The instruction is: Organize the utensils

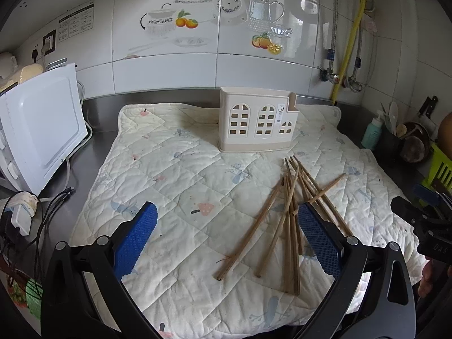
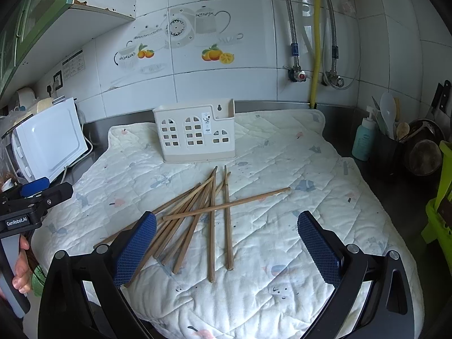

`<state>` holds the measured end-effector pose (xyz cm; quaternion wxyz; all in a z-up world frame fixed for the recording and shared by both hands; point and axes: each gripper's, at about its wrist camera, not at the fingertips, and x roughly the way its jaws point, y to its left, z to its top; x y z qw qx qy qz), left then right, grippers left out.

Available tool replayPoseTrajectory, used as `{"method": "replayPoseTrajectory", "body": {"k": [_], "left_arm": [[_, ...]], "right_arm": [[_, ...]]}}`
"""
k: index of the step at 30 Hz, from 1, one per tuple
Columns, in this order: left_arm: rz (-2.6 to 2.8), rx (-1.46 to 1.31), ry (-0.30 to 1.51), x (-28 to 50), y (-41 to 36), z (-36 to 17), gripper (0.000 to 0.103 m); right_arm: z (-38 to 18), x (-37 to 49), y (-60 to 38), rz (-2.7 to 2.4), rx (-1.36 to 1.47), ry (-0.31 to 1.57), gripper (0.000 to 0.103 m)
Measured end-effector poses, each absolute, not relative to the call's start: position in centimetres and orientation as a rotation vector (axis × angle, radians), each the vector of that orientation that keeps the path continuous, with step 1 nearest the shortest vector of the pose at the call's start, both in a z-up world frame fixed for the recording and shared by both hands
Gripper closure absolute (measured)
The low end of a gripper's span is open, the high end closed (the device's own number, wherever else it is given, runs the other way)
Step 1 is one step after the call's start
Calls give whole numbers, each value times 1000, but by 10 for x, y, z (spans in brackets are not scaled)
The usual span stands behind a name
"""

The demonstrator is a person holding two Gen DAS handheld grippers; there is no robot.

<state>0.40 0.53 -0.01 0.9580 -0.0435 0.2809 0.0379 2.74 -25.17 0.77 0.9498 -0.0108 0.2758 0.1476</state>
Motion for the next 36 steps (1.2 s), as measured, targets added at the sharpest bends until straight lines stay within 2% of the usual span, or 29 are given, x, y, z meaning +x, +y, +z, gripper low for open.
{"method": "replayPoseTrajectory", "body": {"k": [36], "left_arm": [[60,12,504,-21,-17,3,5]], "right_arm": [[6,7,-253,287,-54,537,6]]}}
